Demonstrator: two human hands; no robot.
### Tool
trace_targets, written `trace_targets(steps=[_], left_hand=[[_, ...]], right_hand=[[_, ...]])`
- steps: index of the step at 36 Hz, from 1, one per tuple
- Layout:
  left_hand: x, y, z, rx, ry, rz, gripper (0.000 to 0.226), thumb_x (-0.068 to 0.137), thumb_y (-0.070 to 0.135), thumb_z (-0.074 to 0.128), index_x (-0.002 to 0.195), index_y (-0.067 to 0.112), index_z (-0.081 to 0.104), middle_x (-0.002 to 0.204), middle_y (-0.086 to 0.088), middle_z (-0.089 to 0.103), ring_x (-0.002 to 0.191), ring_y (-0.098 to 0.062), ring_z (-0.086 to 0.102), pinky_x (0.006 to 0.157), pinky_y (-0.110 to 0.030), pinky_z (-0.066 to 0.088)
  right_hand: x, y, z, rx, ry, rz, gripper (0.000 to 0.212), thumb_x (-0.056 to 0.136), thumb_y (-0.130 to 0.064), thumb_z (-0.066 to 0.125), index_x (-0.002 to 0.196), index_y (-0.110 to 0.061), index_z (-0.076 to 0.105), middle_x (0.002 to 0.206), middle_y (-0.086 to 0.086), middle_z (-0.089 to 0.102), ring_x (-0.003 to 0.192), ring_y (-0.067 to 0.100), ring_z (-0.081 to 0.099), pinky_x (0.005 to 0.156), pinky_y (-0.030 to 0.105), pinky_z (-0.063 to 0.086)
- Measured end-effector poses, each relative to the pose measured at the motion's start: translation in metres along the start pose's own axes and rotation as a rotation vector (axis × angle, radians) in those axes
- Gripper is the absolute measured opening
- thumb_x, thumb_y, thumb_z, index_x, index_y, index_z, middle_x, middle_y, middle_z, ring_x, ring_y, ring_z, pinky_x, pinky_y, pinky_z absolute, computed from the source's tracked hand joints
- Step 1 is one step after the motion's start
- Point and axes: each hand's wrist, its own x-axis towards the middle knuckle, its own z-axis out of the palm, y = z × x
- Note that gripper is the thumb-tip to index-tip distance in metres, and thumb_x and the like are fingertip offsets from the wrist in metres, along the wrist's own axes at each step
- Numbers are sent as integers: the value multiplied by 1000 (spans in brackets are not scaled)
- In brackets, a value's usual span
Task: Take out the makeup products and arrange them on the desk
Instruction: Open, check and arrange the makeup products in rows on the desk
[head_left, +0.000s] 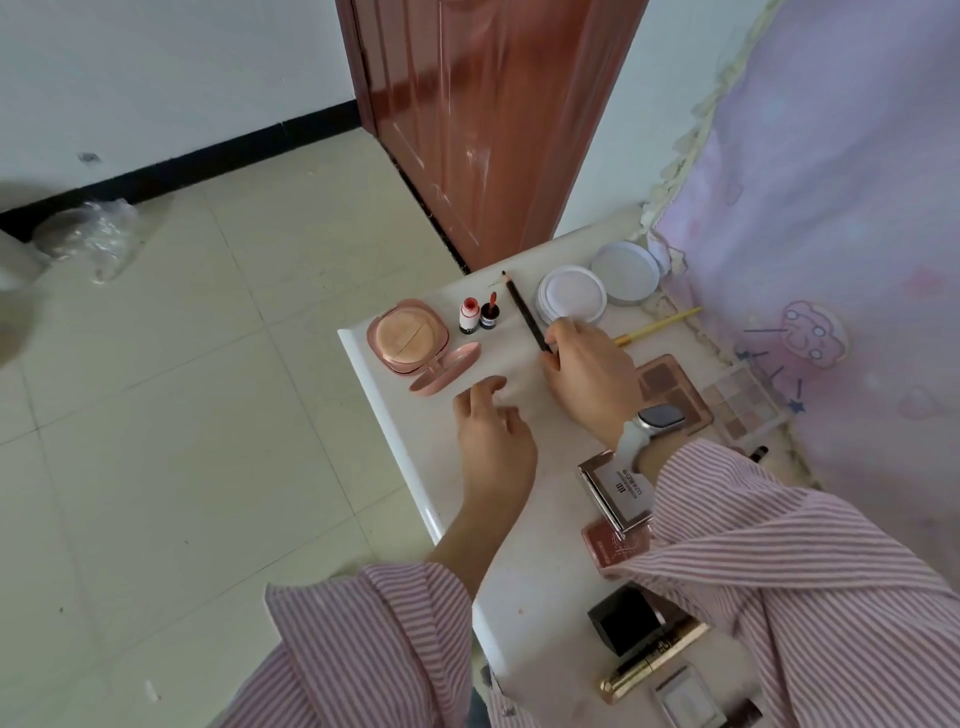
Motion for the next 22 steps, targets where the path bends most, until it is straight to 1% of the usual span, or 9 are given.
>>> trace_targets(steps=[3, 6, 8, 9, 11, 12, 15, 18, 22], left_hand=[[6, 11, 8, -50, -8, -7, 43, 91, -2, 42, 133, 9, 40, 133, -6, 37, 106, -9, 51, 91, -24, 43], [11, 14, 14, -24, -22, 30, 47, 91, -3, 40, 136, 10, 36, 138, -7, 36, 122, -15, 45, 95, -21, 37], [13, 12, 17, 23, -27, 75, 49, 90, -5, 39, 137, 7, 37, 138, -9, 37, 126, -18, 43, 98, -20, 33], [14, 11, 17, 63, -33, 98, 49, 89, -6, 38, 137, 6, 37, 139, -11, 37, 127, -20, 41, 100, -18, 30], [13, 8, 18, 162, -56, 156, 49, 89, -7, 37, 138, 2, 37, 143, -14, 36, 131, -24, 36, 102, -14, 24], [13, 7, 20, 222, -72, 199, 48, 89, -6, 36, 137, 0, 38, 144, -16, 35, 132, -27, 34, 104, -18, 23], [14, 4, 26, 476, -136, 285, 53, 88, 3, 40, 140, 2, 33, 150, -14, 27, 132, -33, 28, 107, -40, 25], [15, 2, 29, 605, -167, 305, 58, 87, 8, 46, 143, 6, 28, 153, -6, 19, 131, -30, 23, 101, -43, 27], [19, 0, 29, 672, -190, 329, 58, 89, 14, 46, 143, 8, 27, 154, -1, 18, 131, -28, 23, 97, -42, 29]], right_hand=[[-3, 7, -4, 65, 51, -46, 19, 93, -12, 45, 105, -3, 57, 103, 14, 59, 95, 33, 56, 68, 40, 47], [-12, 17, -11, 172, 137, -114, 15, 88, -1, 51, 98, 1, 62, 92, 18, 63, 83, 37, 60, 62, 33, 42], [-20, 25, -16, 187, 157, -97, 18, 89, -6, 49, 98, -1, 63, 92, 15, 64, 82, 34, 61, 62, 28, 37], [-23, 29, -17, 199, 161, -88, 22, 89, -12, 45, 97, -2, 63, 92, 13, 64, 81, 32, 61, 62, 29, 40], [-28, 36, -18, 253, 148, -58, 32, 88, -21, 36, 97, -6, 63, 93, 8, 63, 81, 30, 61, 64, 40, 49], [-31, 40, -19, 277, 145, -40, 34, 87, -22, 34, 97, -8, 62, 93, 7, 63, 81, 29, 60, 66, 44, 50], [-39, 53, -23, 291, 151, 28, 27, 88, -17, 40, 97, -7, 63, 93, 8, 62, 86, 28, 58, 68, 41, 50], [-49, 67, -26, 157, 134, 45, 21, 85, -12, 48, 99, -6, 63, 96, 13, 61, 90, 33, 54, 74, 45, 50], [-60, 75, -28, -93, -16, 58, 47, 81, -45, 39, 111, -15, 60, 112, 9, 60, 102, 34, 51, 81, 44, 42]])
